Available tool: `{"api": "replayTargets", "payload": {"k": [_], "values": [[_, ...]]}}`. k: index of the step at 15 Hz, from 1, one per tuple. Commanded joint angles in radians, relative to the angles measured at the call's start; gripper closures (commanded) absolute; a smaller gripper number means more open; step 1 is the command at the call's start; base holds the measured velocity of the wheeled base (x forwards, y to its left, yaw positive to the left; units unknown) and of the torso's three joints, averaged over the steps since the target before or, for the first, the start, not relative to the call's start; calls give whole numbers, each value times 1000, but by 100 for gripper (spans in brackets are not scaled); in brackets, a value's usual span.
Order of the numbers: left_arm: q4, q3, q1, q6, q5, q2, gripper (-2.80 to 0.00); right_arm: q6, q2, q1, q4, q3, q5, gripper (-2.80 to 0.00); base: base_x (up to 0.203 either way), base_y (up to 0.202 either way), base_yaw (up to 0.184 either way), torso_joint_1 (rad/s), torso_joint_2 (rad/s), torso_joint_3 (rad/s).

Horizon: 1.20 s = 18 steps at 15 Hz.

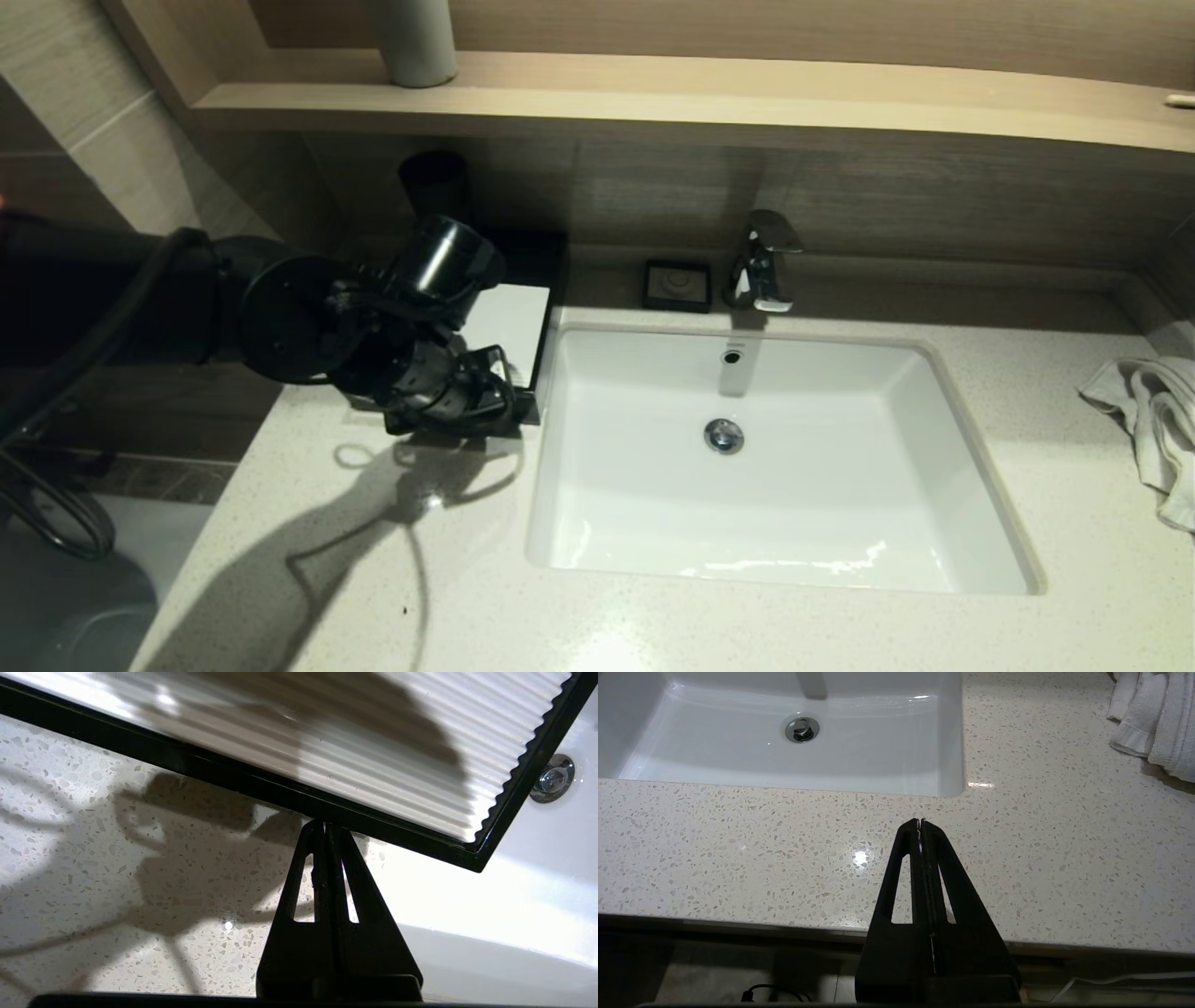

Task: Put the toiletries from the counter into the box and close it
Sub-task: Close the drawer

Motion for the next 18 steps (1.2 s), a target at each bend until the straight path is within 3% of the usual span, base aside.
{"api": "replayTargets", "payload": {"k": [1, 7, 11, 18], "values": [[-13, -1, 0, -3, 2, -2, 0, 0, 0, -1, 1, 0, 0, 0, 0, 0, 0, 0, 0, 0], [-27, 9, 0, -2, 2, -24, 0, 0, 0, 0, 0, 0, 0, 0, 0, 0, 0, 0, 0, 0], [-2, 93, -3, 17, 2, -116, 0, 0, 0, 0, 1, 0, 0, 0, 0, 0, 0, 0, 0, 0], [5, 344, 25, 143, 5, -398, 0, 1, 0, 0, 0, 0, 0, 0, 0, 0, 0, 0, 0, 0]]}}
